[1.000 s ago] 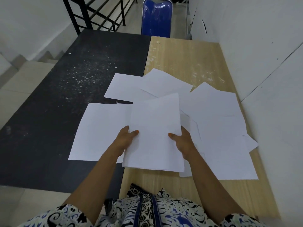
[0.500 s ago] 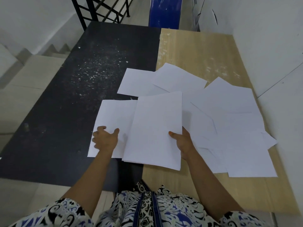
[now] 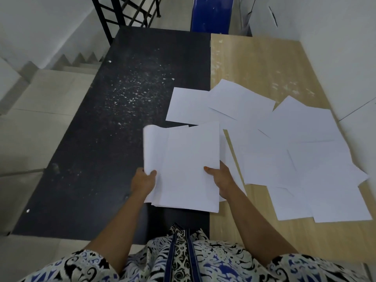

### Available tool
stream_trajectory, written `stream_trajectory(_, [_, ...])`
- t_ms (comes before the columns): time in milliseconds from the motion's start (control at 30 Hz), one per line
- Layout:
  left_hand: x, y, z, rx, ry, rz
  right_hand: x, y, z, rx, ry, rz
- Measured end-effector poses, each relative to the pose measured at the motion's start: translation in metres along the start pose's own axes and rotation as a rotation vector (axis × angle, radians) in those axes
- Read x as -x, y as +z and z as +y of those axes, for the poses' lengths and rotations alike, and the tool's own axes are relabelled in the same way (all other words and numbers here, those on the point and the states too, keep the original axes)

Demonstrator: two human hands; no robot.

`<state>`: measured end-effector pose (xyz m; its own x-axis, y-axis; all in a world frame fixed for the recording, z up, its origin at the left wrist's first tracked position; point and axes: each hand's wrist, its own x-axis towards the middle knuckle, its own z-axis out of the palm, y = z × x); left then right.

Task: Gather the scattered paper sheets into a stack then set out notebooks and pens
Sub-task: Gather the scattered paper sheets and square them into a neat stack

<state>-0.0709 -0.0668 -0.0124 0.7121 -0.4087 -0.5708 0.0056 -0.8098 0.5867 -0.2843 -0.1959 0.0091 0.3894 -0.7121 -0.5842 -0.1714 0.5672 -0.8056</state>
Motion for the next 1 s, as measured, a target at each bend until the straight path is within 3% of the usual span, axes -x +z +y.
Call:
stream_trajectory(167, [-0.008, -0.018, 0.000, 0.311, -0.036, -0.066, -0.002, 0.010, 0.000, -0.032, 0.035, -0.060])
stream_trajectory(433, [-0.004, -0.019, -0.001, 0.332, -0.060, -0.272, -0.019, 0.016, -0.001, 0.049, 0.106, -0.125])
stream_trajectory(633, [0.000, -0.014, -0.011, 0.396, 0.025, -0.348, -0.026, 0.028, 0.003, 0.243, 0.030, -0.151])
stream_trajectory(833, [0.017, -0.010, -0.004, 0.478, 0.158, -0.243, -0.024, 0.027, 0.004, 0.409, -0.107, -0.121])
stream_trajectory(933, [0.023, -0.016, 0.006, 0.624, 0.160, -0.322, -0.022, 0.013, -0.004, 0.347, -0.152, -0.081])
stream_trajectory(1000, [0.029, -0.018, 0.017, 0.731, 0.126, -0.429, -0.018, 0.003, -0.013, 0.152, -0.087, -0.136])
